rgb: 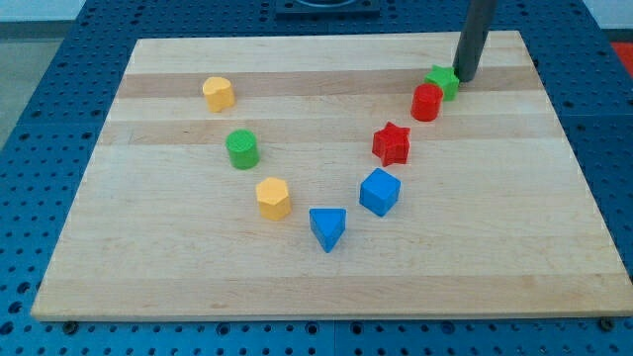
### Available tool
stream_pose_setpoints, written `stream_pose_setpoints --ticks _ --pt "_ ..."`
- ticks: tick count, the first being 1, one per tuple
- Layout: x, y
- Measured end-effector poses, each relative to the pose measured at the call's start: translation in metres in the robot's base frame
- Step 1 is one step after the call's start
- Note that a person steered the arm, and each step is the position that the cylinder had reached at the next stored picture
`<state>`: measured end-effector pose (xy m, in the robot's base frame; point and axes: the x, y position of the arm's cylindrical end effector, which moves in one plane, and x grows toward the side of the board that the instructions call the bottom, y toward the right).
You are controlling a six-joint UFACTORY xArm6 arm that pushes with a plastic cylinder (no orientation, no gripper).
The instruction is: Move the green star and red circle closer to red star
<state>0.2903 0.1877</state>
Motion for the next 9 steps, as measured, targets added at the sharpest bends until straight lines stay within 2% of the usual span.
stream_pose_setpoints --ticks 3,8,9 --pt "0.006 0.000" --pt "0.052 -0.069" --pt "0.040 -0.081"
